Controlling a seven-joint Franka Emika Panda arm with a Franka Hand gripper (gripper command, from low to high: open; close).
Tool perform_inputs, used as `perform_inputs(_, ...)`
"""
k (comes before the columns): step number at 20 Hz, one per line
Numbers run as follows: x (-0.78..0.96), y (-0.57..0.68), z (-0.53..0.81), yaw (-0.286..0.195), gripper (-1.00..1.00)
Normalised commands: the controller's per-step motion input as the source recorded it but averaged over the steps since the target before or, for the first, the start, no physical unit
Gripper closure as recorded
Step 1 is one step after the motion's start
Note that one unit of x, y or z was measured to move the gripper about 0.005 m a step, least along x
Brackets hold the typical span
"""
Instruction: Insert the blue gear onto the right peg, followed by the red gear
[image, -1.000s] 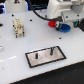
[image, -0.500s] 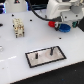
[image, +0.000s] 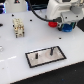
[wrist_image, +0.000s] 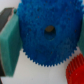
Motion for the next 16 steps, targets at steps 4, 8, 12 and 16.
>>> perform_inputs(4, 0.10, -0.06, 0.32, 0.000, 1.00)
perform_inputs(8, 0.35, -0.19, 0.58, 0.000, 1.00)
perform_inputs(12, 0.39, -0.23, 0.59, 0.000, 1.00)
perform_inputs(16, 0.46, -0.32, 0.52, 0.000, 1.00)
